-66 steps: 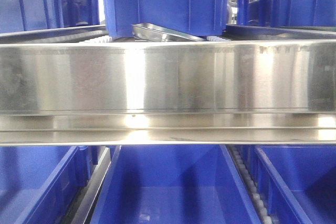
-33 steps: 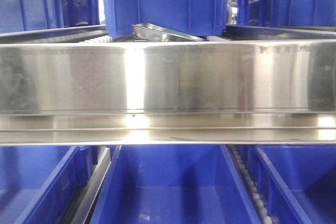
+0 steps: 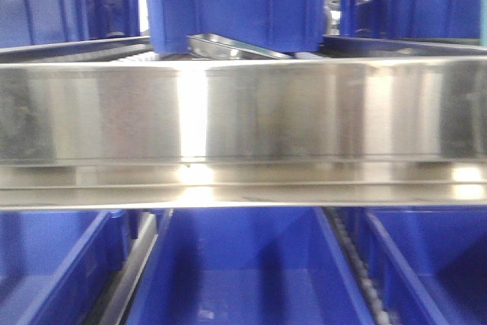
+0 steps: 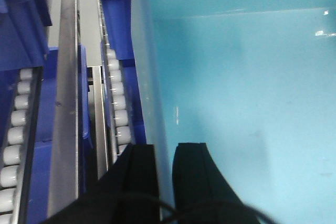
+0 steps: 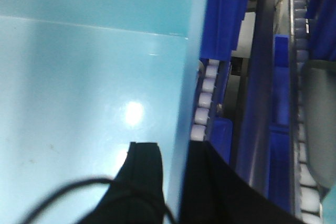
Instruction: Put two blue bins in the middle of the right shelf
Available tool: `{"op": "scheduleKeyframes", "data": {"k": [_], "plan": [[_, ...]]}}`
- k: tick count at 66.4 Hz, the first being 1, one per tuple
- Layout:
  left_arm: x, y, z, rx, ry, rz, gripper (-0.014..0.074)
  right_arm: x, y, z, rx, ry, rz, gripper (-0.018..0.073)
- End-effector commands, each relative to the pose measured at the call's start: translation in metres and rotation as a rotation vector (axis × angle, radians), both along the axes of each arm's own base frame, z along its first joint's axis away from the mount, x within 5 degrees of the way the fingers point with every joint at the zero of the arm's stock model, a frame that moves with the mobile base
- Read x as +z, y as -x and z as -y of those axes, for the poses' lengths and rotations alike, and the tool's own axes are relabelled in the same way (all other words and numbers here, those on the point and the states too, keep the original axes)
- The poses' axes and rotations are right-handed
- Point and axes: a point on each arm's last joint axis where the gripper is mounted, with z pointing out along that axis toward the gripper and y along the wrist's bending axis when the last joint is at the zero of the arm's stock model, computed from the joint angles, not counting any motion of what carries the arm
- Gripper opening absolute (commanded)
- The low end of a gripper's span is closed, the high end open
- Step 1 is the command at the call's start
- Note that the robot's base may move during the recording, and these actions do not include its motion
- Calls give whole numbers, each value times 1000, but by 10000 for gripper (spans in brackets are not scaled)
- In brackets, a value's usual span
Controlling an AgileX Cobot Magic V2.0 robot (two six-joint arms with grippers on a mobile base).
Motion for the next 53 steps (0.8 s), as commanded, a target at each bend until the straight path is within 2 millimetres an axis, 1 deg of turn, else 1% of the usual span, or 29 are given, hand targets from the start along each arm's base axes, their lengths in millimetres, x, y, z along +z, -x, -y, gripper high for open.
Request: {"op": "scheduleKeyframes", "data": {"k": [1,22,53], "plan": [[11,6,0,-18,28,62,-111,10,2,2,0,-18,74,-153],[11,6,0,-18,28,62,-111,3,-13,-3,-4,-25,86,-153],[11,6,0,-18,28,62,-111,4,-13,-3,-5,-30,96,-153]]}}
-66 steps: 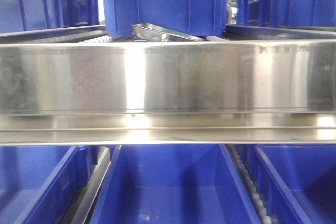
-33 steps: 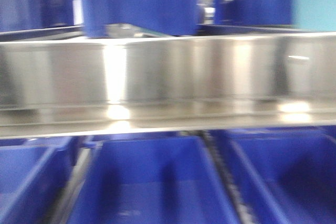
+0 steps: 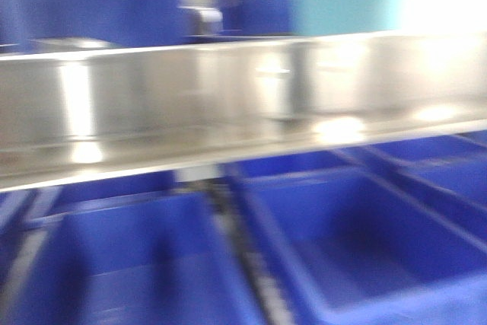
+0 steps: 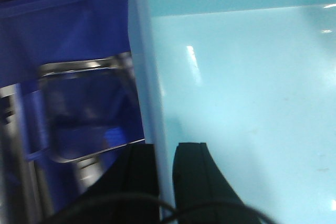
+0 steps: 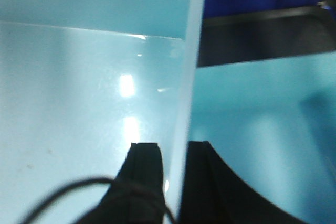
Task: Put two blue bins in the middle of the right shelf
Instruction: 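Drive the base away from the rack holding the bin in both grippers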
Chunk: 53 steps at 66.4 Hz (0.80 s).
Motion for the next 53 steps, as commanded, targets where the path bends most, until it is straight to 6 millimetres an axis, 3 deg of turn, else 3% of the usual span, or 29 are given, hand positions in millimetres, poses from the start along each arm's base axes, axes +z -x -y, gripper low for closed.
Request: {"op": "scheduleKeyframes", "data": {"k": [1,53], "plan": [[10,7,1,-28,38,48,-111,9,0,2,-5,-11,73,-153],[10,7,1,-27,37,49,-111,9,0,2,-5,-11,73,-153]]}}
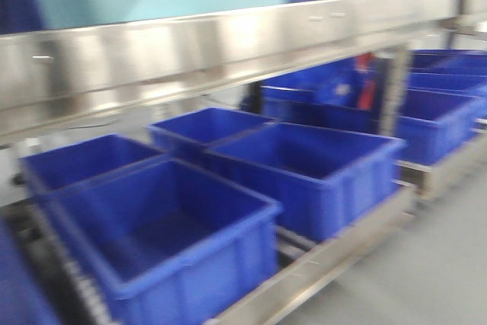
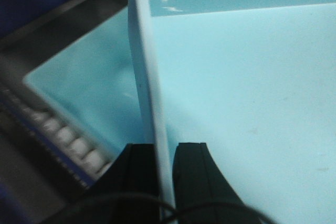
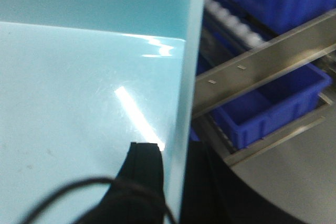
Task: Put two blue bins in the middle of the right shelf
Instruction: 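Drive the base away from the rack holding the bin in both grippers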
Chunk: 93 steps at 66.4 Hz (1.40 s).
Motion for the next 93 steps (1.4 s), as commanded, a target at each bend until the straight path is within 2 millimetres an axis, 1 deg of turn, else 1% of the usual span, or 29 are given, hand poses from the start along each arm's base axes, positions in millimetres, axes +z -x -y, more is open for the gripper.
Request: {"op": "scheduleKeyframes", "data": {"k": [1,93], "plan": [[10,7,1,-28,35,49,-111,9,1,2,-6,-11,71,-153],[10,7,1,-27,34,50,-111,9,1,2,-6,-11,71,-153]]}}
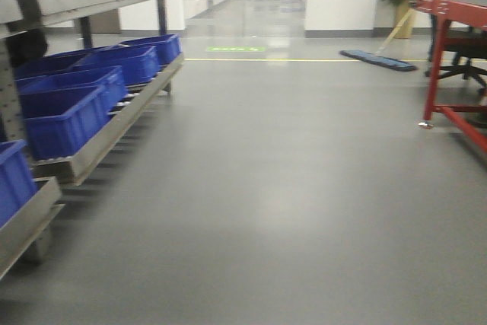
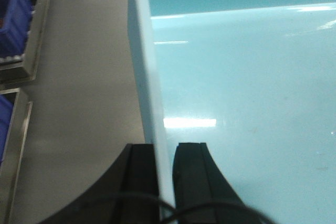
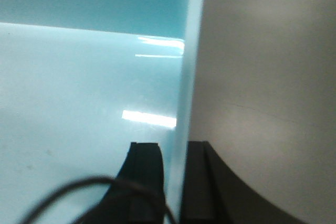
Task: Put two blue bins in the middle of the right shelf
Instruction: 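Drive the base away from the rack holding the bin in both grippers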
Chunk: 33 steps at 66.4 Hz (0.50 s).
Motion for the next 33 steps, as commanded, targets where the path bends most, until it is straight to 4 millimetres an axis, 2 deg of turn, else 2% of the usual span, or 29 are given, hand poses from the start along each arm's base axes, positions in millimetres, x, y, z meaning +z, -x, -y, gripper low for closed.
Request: {"op": "scheduleKeyframes", "data": {"k": [1,33], "plan": [[10,7,1,-28,32,51,-111,9,1,2,-6,-10,67,-153],[10,7,1,-28,32,51,-111,9,1,2,-6,-10,67,-153]]}}
